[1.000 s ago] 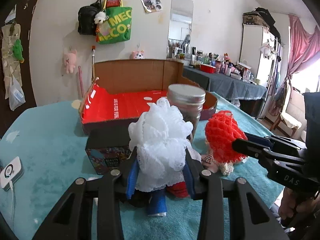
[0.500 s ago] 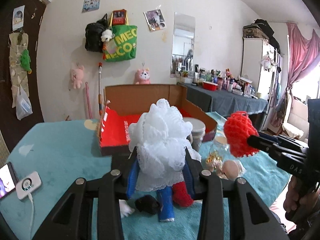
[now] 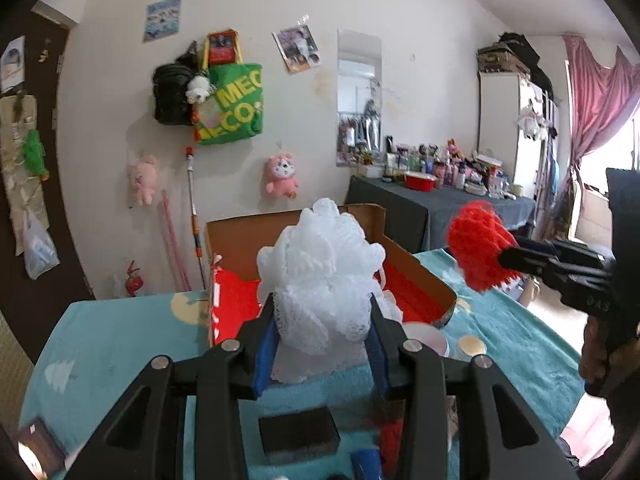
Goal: Organize soft objects
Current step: 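Carry the white puff and red-orange net into the cardboard box with both tools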
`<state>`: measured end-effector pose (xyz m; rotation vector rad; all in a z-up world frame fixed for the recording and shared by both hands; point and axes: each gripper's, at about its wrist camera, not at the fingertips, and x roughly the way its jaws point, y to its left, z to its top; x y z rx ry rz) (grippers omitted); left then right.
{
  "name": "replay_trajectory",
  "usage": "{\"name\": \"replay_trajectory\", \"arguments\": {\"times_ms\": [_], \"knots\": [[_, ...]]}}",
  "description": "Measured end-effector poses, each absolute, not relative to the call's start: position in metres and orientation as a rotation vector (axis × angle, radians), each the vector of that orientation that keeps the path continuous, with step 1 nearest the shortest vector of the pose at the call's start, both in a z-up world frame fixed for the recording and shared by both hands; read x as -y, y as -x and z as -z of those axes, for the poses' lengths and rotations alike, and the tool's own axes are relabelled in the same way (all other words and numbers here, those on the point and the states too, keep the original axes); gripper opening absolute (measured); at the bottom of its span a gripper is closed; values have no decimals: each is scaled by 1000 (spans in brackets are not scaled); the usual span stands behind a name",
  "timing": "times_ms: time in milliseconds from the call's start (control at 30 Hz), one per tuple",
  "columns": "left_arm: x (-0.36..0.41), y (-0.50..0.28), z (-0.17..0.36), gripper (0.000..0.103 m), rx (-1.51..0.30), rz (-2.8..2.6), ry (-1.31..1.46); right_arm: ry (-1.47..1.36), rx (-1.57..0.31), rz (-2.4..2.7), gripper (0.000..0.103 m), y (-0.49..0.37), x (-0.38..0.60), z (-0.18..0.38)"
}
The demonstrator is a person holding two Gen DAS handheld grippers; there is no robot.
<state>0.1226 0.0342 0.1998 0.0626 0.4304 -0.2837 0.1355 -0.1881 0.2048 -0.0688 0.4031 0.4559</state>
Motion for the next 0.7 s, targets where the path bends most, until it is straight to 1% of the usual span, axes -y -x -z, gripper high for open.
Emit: {"name": "replay_trajectory", "arguments": {"times_ms": [167,333,533,700], "knots": [[-24,-175,-207,41,-490,325,-107,105,-506,-471,22,-203,177,-212],[-9,-233,-192,42,-602,342,-116,129,-631,-455,22,-271,163,-201],[4,-306,-161,42,-719,306,-148,150,-771,-405,22,-356,145,-172],[11,-360,-132,42,-798,278,-170,123,-915,-364,22,-425,135,-135]]}}
